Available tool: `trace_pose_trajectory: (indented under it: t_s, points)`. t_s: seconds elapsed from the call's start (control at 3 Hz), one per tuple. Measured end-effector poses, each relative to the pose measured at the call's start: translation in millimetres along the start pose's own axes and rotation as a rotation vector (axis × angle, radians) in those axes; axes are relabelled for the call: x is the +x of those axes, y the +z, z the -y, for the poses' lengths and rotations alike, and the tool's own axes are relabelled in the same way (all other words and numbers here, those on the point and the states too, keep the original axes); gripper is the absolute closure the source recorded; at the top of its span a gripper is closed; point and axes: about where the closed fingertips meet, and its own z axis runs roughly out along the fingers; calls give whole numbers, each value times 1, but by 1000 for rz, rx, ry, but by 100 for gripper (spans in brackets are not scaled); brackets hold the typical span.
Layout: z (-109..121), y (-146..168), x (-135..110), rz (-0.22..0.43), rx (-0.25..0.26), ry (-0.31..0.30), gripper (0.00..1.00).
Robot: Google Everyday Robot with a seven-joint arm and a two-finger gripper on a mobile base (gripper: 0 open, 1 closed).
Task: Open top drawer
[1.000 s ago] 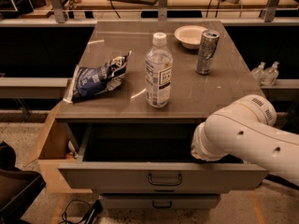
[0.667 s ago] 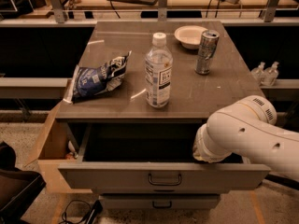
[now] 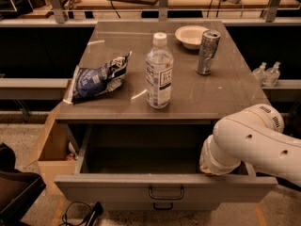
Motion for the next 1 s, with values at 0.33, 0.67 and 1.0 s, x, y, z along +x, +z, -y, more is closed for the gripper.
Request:
trace_pose_trajectory:
  t_s: [0.33, 0.67, 1.0]
  points:
    - [-41, -14, -5, -14, -88, -43, 100]
    - [-79, -35, -14, -34, -161, -78, 100]
    - [-81, -34, -14, -40, -171, -74, 100]
